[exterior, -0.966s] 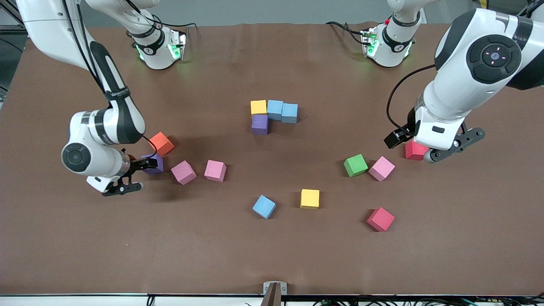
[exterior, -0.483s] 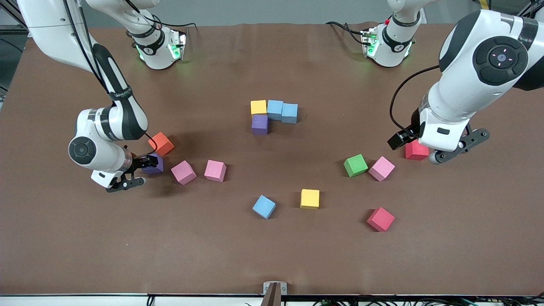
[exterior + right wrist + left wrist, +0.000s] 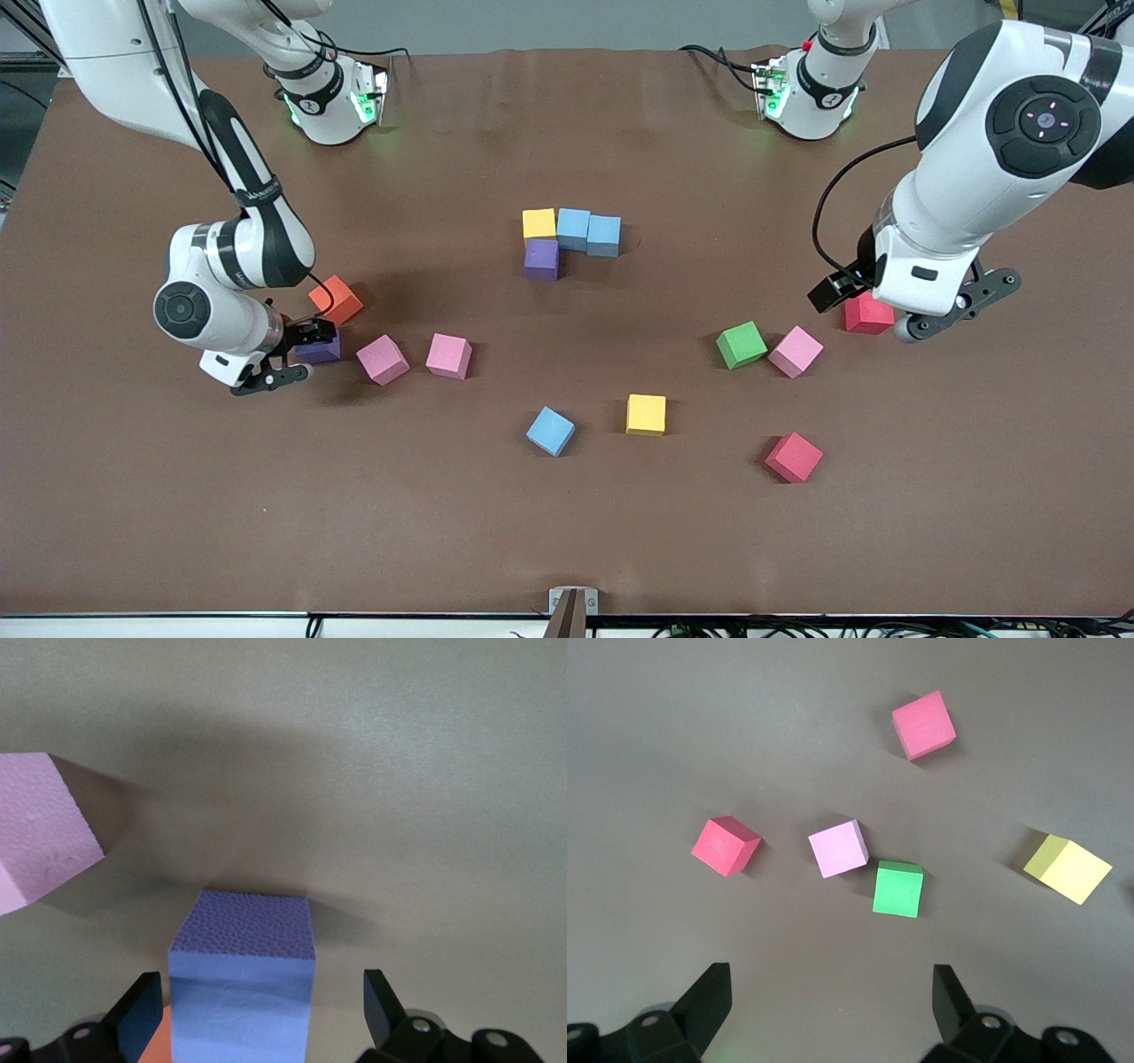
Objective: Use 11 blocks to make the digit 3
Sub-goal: 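Grasp the second purple cube with the right gripper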
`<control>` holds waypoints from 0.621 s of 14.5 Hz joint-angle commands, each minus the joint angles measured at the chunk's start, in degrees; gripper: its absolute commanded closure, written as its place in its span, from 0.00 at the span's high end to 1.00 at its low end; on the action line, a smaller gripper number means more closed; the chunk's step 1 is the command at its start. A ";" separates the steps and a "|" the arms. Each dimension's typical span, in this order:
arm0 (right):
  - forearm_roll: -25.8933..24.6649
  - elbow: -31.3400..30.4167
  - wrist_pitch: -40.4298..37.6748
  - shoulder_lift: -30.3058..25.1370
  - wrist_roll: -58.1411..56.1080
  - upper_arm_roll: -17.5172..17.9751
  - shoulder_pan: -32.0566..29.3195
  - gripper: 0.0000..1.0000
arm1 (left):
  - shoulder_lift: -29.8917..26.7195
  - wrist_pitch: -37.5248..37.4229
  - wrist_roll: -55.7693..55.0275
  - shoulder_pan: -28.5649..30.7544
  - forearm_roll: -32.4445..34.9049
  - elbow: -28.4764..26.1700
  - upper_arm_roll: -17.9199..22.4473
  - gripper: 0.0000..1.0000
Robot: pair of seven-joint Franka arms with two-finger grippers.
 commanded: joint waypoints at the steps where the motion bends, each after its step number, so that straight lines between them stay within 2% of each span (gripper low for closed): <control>1: -0.21 -2.17 1.25 -1.44 -0.59 0.76 -0.53 1.00 | -0.02 -0.05 0.85 0.34 0.33 0.72 -0.25 1.00; 2: -0.21 -2.17 1.60 -1.09 -0.59 0.76 -0.53 1.00 | -0.11 -0.05 0.85 0.34 0.24 0.72 -0.25 1.00; 5: -0.21 -2.17 2.31 -0.38 -0.59 0.76 -0.53 0.90 | -0.37 -0.40 2.25 0.42 0.15 0.72 -0.25 1.00; 9: -0.21 -2.25 2.57 0.06 -0.59 0.76 -0.35 0.82 | -0.37 -0.49 2.26 0.60 0.15 0.72 -0.16 1.00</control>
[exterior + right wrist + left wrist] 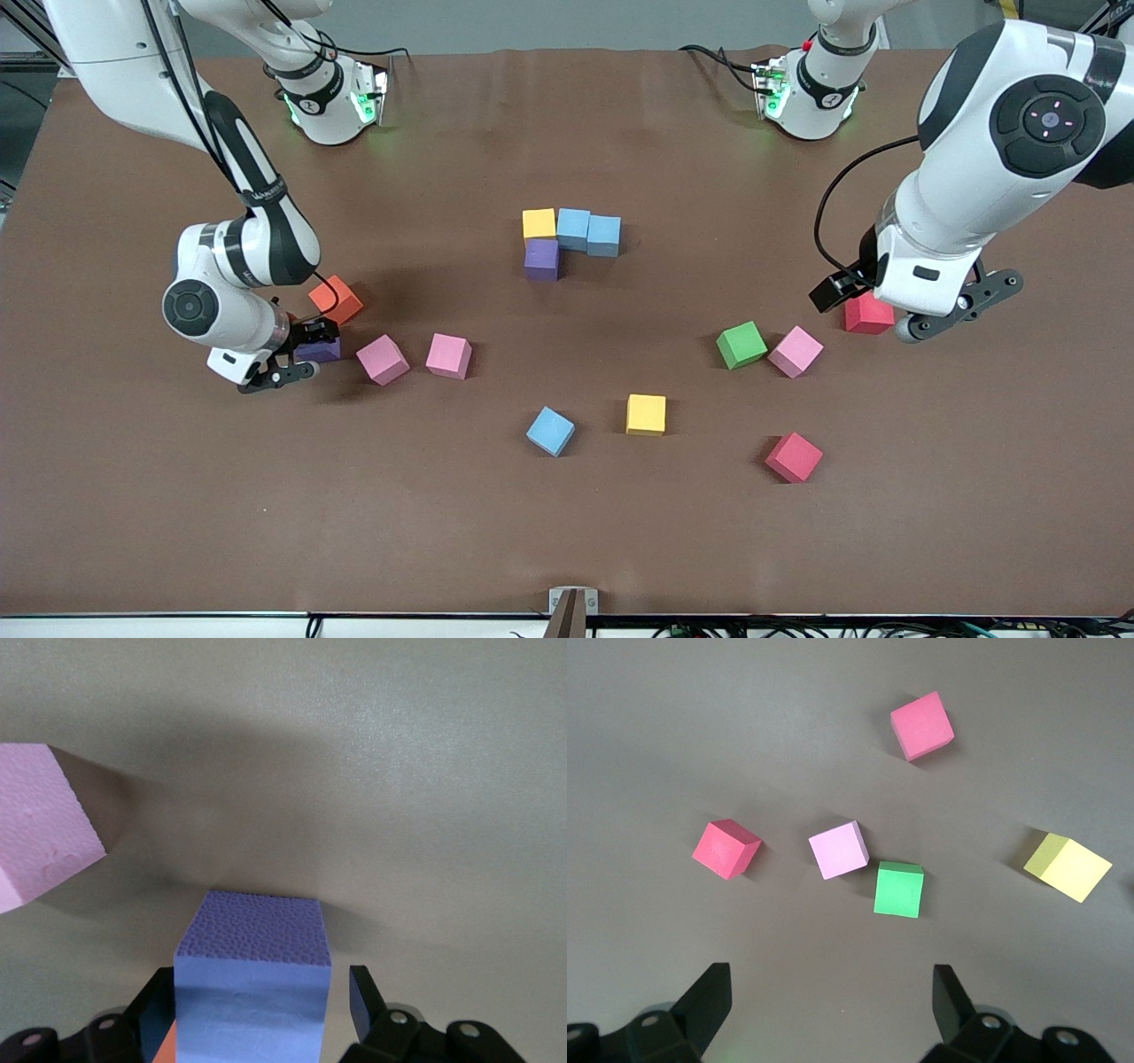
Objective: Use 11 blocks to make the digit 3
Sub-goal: 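Grasp the second purple cube with the right gripper, then lift the purple cube and carry it toward the center row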
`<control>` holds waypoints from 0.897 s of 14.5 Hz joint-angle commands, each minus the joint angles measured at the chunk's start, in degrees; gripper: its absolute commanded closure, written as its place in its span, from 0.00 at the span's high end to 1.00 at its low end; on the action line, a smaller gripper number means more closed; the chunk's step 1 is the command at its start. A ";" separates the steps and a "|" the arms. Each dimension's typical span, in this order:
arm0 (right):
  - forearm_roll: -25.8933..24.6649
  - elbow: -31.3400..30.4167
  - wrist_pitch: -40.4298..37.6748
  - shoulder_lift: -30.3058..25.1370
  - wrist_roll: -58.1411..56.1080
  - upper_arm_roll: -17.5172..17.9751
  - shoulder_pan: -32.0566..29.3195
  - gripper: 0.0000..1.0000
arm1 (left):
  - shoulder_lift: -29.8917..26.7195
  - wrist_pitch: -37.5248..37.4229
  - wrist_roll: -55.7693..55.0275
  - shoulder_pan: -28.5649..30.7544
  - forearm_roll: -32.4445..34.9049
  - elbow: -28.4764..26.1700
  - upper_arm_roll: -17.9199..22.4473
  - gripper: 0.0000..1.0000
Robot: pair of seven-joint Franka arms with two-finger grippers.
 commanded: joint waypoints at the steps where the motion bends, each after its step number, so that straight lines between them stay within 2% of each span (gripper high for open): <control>1: -0.21 -1.15 1.01 -0.33 -0.56 0.48 -0.27 0.81 | -0.37 -0.49 1.24 0.34 0.15 0.60 -0.19 1.00; 4: -0.21 -1.06 1.01 0.19 -0.56 0.48 -0.27 0.79 | -0.37 -0.49 1.24 0.34 0.15 0.60 -0.28 1.00; 6: -0.21 -1.06 1.10 0.20 -0.56 0.48 -0.27 0.68 | -0.46 -0.57 1.85 0.34 0.15 0.60 -0.28 1.00; 7: -0.21 -1.06 1.10 0.20 -0.56 0.48 -0.27 0.61 | -0.37 -0.57 2.12 0.34 0.15 0.60 -0.28 1.00; 10: -0.29 -0.88 0.75 0.11 -0.48 0.48 -0.27 0.27 | -0.37 -0.57 2.47 0.34 0.24 0.60 -0.28 1.00; 13: -0.29 1.56 -0.04 -0.94 -0.12 0.48 -0.27 0.15 | -0.46 -0.49 2.48 0.34 0.24 0.60 -0.28 1.00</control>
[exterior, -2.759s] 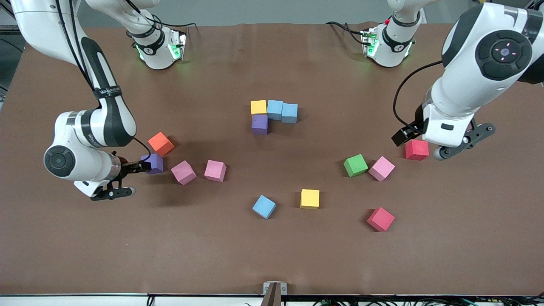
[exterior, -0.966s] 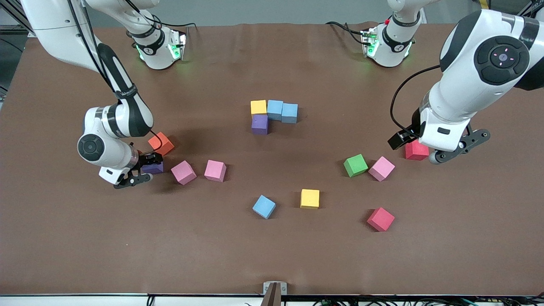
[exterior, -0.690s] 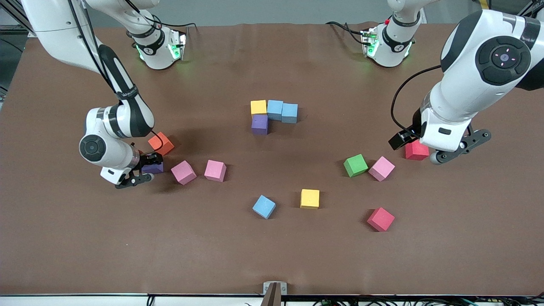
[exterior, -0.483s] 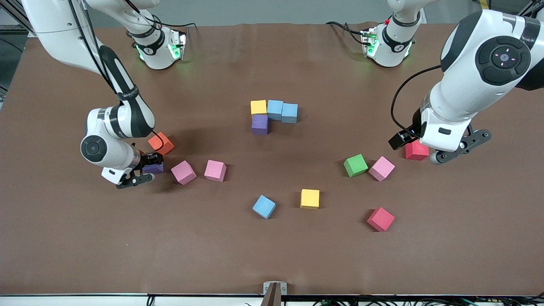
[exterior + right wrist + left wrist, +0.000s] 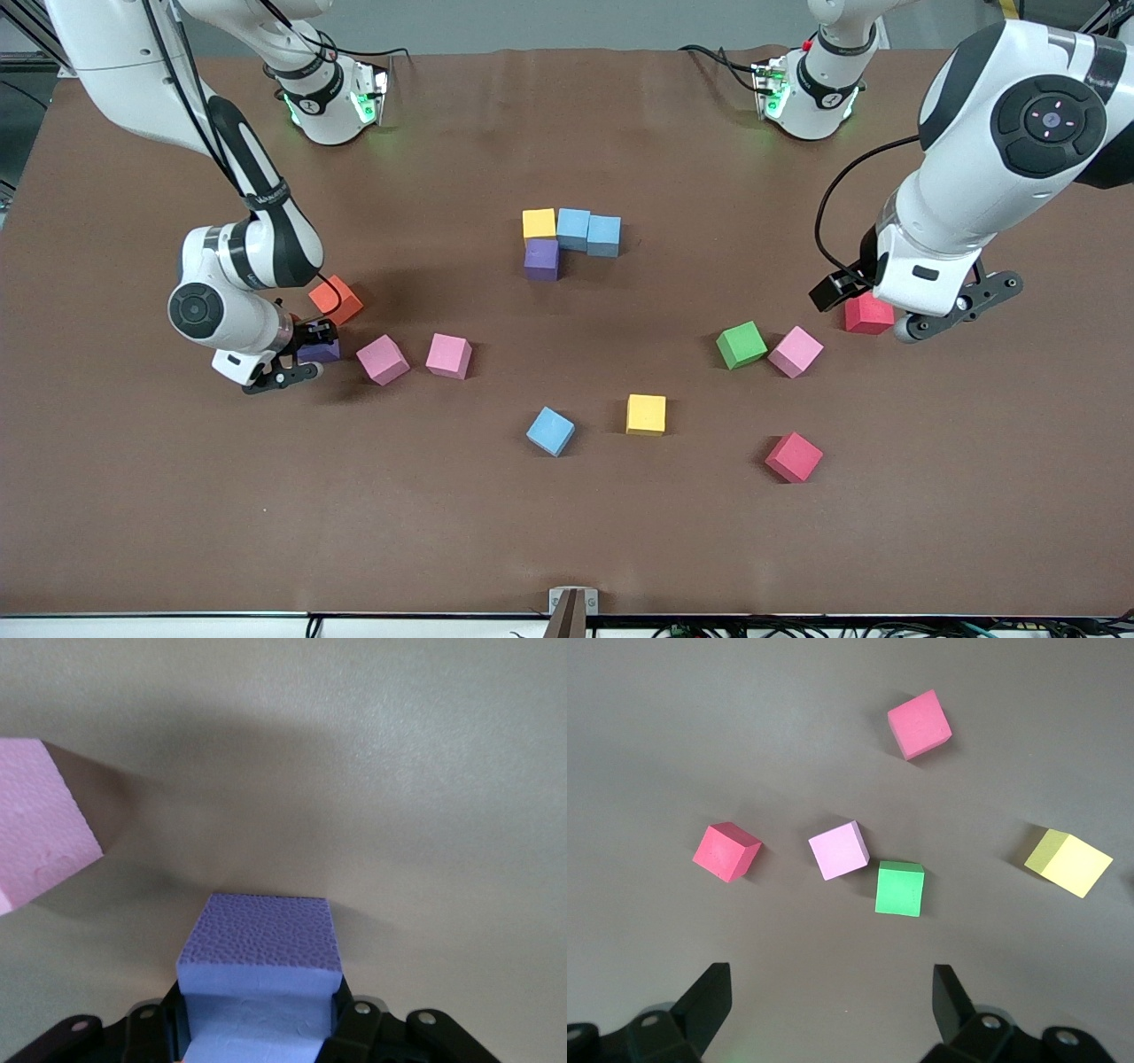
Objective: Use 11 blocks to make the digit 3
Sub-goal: 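Lift the purple cube and carry it toward the center row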
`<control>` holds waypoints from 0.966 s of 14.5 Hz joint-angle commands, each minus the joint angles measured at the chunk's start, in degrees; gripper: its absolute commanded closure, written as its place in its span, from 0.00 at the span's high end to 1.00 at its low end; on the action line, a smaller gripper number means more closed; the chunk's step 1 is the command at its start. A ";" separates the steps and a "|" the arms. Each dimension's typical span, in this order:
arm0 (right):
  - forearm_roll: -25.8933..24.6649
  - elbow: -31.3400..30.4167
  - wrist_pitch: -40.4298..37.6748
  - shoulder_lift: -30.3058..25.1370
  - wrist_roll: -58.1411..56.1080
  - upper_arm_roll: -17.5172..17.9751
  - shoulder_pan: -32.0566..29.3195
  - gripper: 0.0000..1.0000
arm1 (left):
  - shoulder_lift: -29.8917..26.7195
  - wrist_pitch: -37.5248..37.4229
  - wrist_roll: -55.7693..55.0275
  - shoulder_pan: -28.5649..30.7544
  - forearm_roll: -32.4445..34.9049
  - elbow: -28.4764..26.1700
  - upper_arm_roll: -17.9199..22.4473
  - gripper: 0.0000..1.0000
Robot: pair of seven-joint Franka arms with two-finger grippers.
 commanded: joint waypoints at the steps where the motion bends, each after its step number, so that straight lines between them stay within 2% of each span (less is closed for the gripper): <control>1: -0.29 2.99 -2.23 -2.68 -0.19 0.35 -0.28 0.14 | -0.37 -0.48 1.19 0.33 0.24 0.59 -0.26 1.00; 5: 0.75 14.49 -15.40 -3.75 -0.02 0.52 -0.11 0.11 | -0.46 -0.57 1.19 0.33 0.24 0.59 -0.26 1.00; 9: 7.42 19.78 -15.61 -3.14 2.78 1.14 6.46 0.08 | -0.46 -0.57 1.19 0.33 0.24 0.59 -0.26 1.00; 12: 8.14 22.24 -15.43 -0.77 3.41 1.14 13.41 0.08 | -0.46 -0.57 1.10 0.33 0.06 0.59 -0.26 1.00; 14: 9.11 23.83 -15.25 1.86 8.74 1.14 17.45 0.08 | -0.46 -0.48 1.10 0.41 0.15 0.59 -0.26 1.00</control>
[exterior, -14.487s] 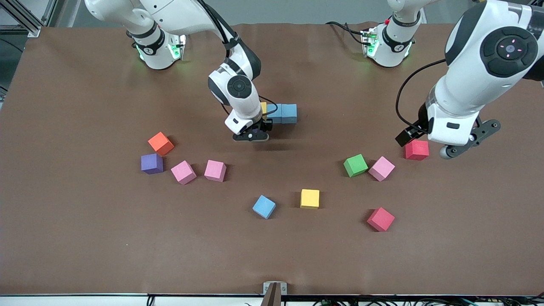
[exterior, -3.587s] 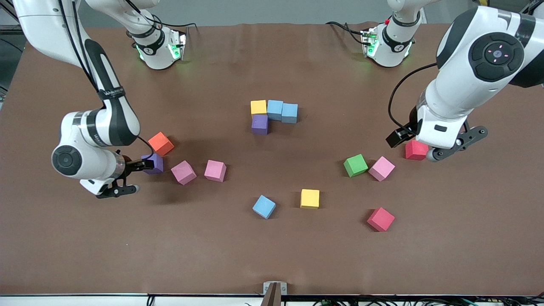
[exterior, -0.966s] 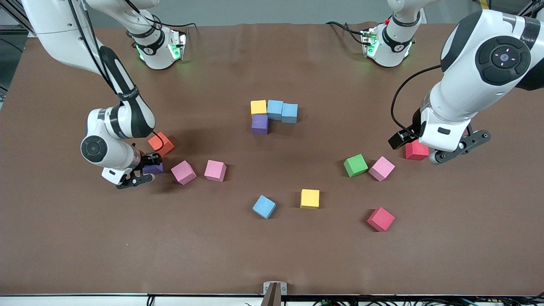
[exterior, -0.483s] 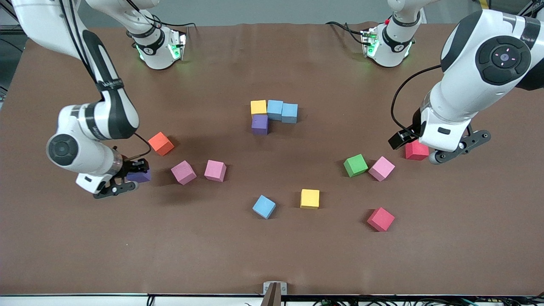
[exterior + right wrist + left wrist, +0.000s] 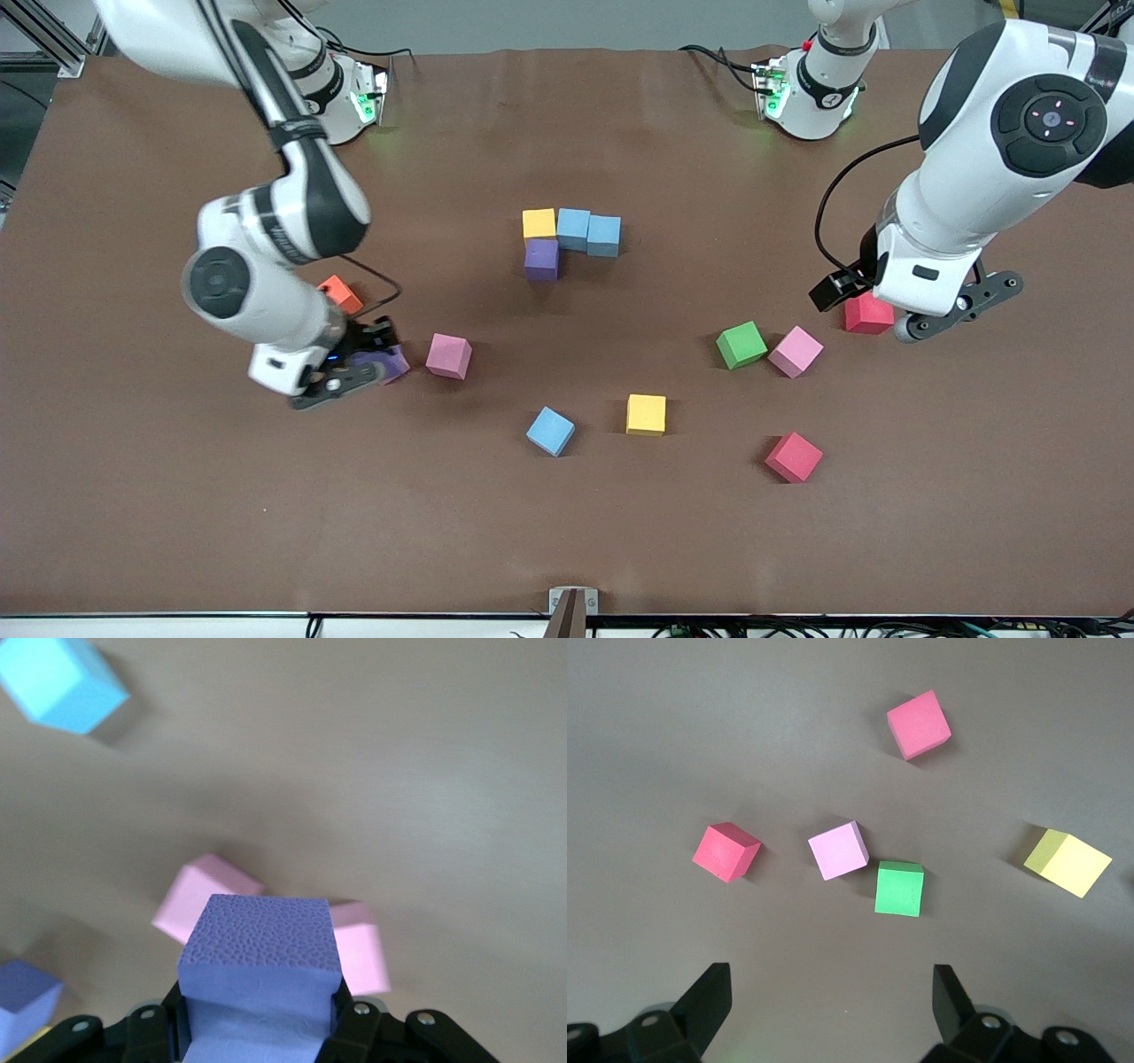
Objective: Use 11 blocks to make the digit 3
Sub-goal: 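Lift the purple cube and carry it toward the center row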
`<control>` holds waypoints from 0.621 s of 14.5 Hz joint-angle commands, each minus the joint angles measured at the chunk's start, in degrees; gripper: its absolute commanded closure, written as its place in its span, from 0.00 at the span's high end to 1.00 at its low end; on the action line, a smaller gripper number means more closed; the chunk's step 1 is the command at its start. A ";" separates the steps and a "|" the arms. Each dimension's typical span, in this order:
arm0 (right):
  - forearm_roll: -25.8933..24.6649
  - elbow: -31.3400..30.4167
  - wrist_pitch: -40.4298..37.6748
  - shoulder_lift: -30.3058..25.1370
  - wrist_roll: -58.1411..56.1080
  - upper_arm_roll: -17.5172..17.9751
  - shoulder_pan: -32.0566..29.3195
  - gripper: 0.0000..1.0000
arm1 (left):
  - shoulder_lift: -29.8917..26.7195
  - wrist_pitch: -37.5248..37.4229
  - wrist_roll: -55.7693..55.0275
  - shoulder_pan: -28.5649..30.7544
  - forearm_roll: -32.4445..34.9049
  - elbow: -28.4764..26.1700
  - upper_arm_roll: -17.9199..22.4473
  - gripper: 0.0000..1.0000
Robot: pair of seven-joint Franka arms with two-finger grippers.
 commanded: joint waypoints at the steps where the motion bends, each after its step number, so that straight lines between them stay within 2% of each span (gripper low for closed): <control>1: 1.10 4.40 0.40 5.34 8.35 -0.41 5.66 0.08 | -0.45 -0.57 1.09 0.41 0.15 0.54 -0.24 1.00; 5: 0.92 9.33 2.16 12.12 22.17 -0.49 13.93 0.08 | -0.45 -0.57 1.18 0.41 0.24 0.54 -0.15 1.00; 9: 1.01 9.69 6.12 14.94 28.87 -0.50 18.33 0.08 | -0.54 -0.57 1.00 0.33 0.06 0.54 -0.15 1.00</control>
